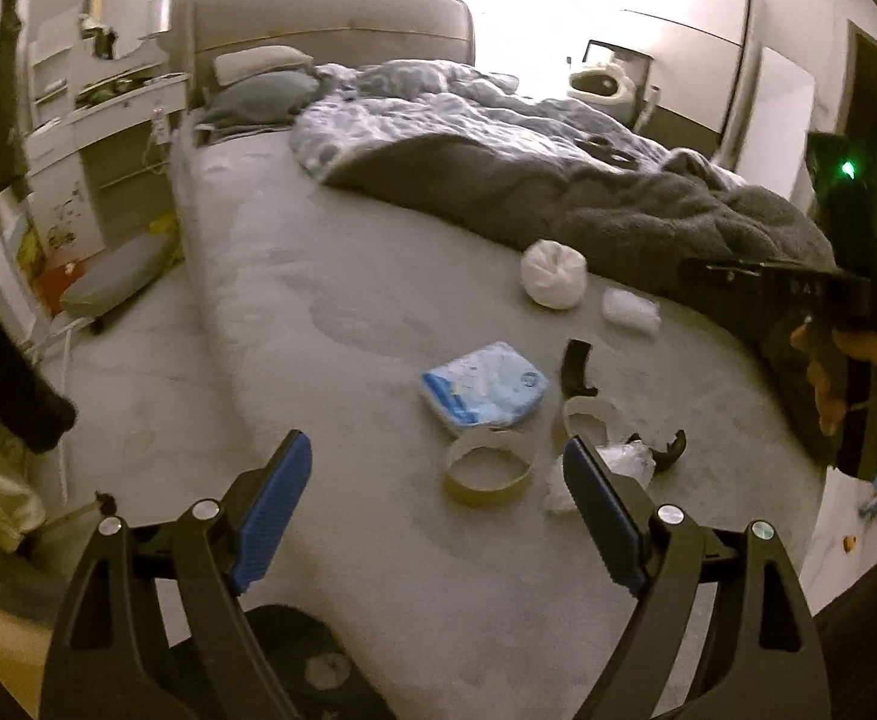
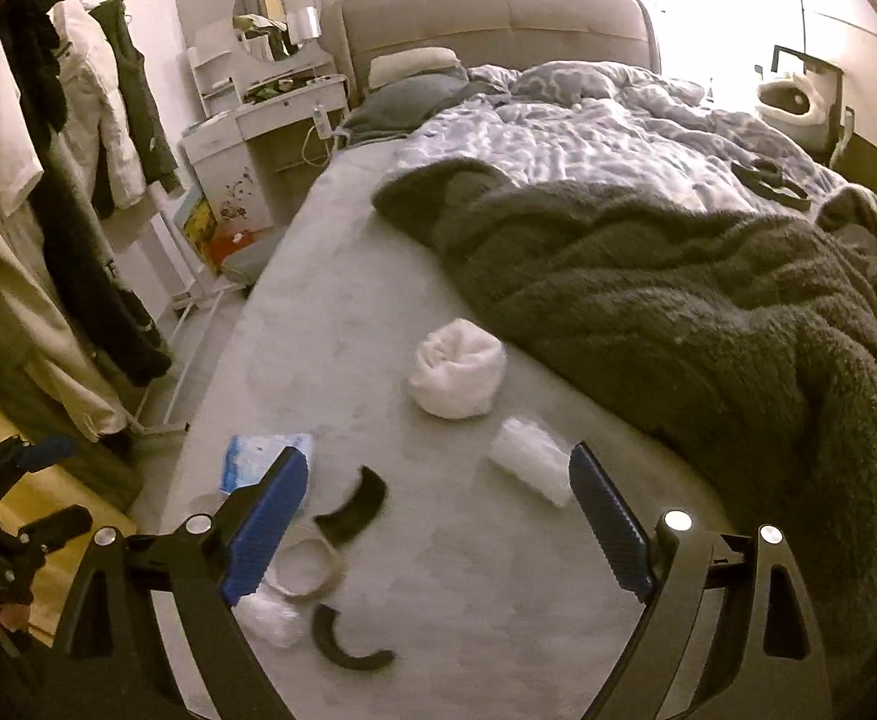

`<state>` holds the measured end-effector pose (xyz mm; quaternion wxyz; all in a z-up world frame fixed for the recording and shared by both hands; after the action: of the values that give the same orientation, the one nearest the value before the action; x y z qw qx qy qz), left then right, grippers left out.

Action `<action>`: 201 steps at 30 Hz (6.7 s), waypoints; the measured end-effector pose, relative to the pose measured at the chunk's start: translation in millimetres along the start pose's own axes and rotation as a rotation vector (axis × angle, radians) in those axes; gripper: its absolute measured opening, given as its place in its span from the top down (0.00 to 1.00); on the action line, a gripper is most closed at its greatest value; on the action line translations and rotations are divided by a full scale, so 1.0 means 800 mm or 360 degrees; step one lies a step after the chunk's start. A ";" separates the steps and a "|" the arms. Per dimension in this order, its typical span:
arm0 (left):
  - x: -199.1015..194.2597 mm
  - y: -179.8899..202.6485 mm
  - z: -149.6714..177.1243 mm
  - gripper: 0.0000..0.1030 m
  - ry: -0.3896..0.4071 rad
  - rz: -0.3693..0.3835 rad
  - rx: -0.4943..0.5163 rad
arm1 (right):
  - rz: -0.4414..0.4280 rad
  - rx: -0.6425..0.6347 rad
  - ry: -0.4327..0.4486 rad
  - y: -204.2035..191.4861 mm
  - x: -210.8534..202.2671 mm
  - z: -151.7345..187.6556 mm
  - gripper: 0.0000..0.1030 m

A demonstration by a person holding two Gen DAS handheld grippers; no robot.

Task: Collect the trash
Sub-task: 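Move both tools back toward the remaining items on the bed, then grasp the brown tape roll with the left tool while the right tool grasps the bubble-wrap bag, then carry the tape roll over the bin and open the left tool to drop it, then lower the bubble-wrap bag into the black bin and open the right tool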

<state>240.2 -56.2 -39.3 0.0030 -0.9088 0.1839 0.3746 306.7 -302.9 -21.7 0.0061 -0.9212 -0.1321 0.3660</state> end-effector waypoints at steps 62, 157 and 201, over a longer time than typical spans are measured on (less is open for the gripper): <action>0.053 -0.046 0.020 0.46 -0.0091 0.0062 -0.0134 | 0.0300 0.0126 -0.0205 0.039 0.126 0.010 0.40; -0.027 -0.260 0.319 0.30 -0.0694 -0.0174 -0.0824 | -0.0514 -0.0560 -0.0493 -0.442 0.097 0.138 0.40; -0.169 -0.290 0.186 0.51 -0.0047 -0.0309 -0.0774 | -0.0438 -0.0793 -0.0919 -0.495 0.198 0.275 0.25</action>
<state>128.8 226.1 -84.6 -0.1769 -0.8906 0.0004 0.4189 173.6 100.0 -246.5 -0.2058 -0.7274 -0.3352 0.5623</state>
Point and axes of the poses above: each gripper's, at about its wrist camera, not at the fingertips, and x roughly the way its jaws point, y to its right, z to its underside, the point moved 3 cm from there along x, roughly the way its jaws point, and after that the axes turned 4 degrees about z, right-handed, at the moved point
